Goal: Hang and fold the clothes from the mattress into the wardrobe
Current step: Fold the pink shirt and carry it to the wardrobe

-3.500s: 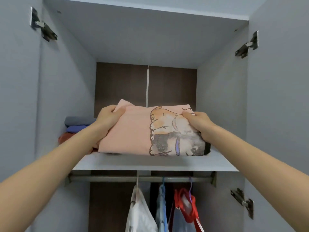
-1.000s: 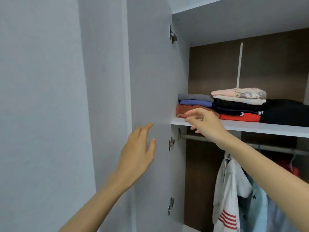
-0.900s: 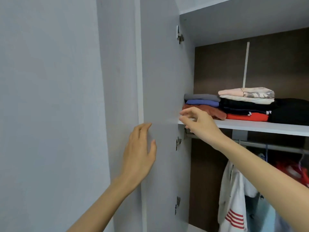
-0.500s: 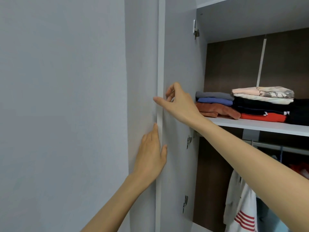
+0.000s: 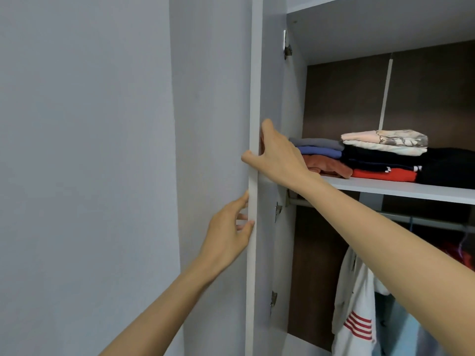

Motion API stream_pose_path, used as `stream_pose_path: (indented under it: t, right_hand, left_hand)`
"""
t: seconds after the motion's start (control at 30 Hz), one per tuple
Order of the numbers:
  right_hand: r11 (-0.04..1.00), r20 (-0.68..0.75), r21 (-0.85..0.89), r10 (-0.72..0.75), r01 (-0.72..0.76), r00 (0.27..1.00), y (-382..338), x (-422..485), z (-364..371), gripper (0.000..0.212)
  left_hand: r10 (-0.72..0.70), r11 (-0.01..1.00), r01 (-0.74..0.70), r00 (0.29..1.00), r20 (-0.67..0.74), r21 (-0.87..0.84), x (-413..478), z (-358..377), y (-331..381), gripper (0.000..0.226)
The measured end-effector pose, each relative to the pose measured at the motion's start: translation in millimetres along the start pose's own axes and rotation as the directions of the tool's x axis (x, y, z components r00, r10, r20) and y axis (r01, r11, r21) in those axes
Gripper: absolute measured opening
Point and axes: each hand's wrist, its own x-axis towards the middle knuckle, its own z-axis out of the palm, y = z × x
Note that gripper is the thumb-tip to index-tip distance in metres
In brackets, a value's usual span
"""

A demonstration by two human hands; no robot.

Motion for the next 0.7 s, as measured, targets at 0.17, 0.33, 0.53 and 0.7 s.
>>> stream_pose_path:
  t: [0.17, 0.33, 0.53, 0.7]
  right_hand:
    - [0.999, -0.007, -0.038, 0.029, -0.029, 1.000, 39, -28, -44, 0.027]
    - [0.992, -0.031, -0.056, 0.113, -0.114, 0.993, 96, -53, -88, 0.025]
    - [0.963, -0.119, -0.038, 0.260, -0.266, 0.958, 177, -63, -123, 0.031]
    - [0.948, -0.297, -0.132, 0.243, -0.291, 0.923, 263, -56, -151, 0.031]
  left_hand:
    - [0.077, 0.995, -0.069, 0.991, 0.112, -0.075, -2, 42, 30, 0.060]
    - [0.176, 0.981, -0.147, 0.952, 0.249, -0.129, 14, 97, 56, 0.058]
    - [0.261, 0.953, -0.298, 0.899, 0.352, 0.053, 50, 176, 65, 0.069]
    - [0.319, 0.928, -0.357, 0.909, 0.269, 0.103, 90, 270, 62, 0.080]
